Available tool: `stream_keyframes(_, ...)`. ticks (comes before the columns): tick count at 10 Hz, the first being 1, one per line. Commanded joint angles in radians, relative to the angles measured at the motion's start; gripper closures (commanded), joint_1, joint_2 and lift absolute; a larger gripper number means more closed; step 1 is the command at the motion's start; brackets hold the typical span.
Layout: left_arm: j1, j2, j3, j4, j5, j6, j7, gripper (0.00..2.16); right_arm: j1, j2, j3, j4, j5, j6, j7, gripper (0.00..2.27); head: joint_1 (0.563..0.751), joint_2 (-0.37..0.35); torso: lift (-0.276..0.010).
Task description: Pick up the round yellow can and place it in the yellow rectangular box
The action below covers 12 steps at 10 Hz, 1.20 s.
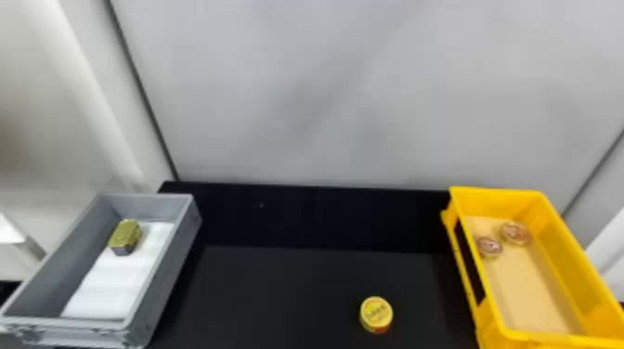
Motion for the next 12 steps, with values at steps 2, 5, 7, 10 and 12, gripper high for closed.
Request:
stream_keyframes(2, 0.001, -0.006, -0.002, -0.001, 0.0, 0.002, 0.0, 0.27, 0.021, -0.02, 0.056, 0.14, 0.003, 0.145, 0.311, 0.13, 0.663, 0.054, -0.01)
stream_keyframes(5, -0.005, -0.017, -0.012, 0.001, 0.0, 0.001, 0.0, 0.27, 0.119, -0.025, 0.062, 0.235, 0.004, 0.145, 0.472, 0.13, 0.663, 0.054, -0.01)
stream_keyframes(7, -0.006, -0.025, -0.02, 0.004, 0.0, 0.001, 0.0, 0.27, 0.203, -0.02, 0.061, 0.286, 0.006, 0.145, 0.509, 0.13, 0.663, 0.054, -0.01)
stream_keyframes(10, -0.009, -0.029, -0.022, 0.005, 0.0, -0.001, 0.0, 0.27, 0.297, -0.011, 0.078, 0.39, 0.049, 0.145, 0.587, 0.13, 0.663, 0.054, -0.01)
stream_keyframes(12, -0.009, -0.043, -0.025, 0.016, 0.0, -0.012, 0.0, 0.27, 0.317, 0.004, 0.182, 0.486, 0.422, 0.069, 0.892, 0.13, 0.663, 0.054, -0.01)
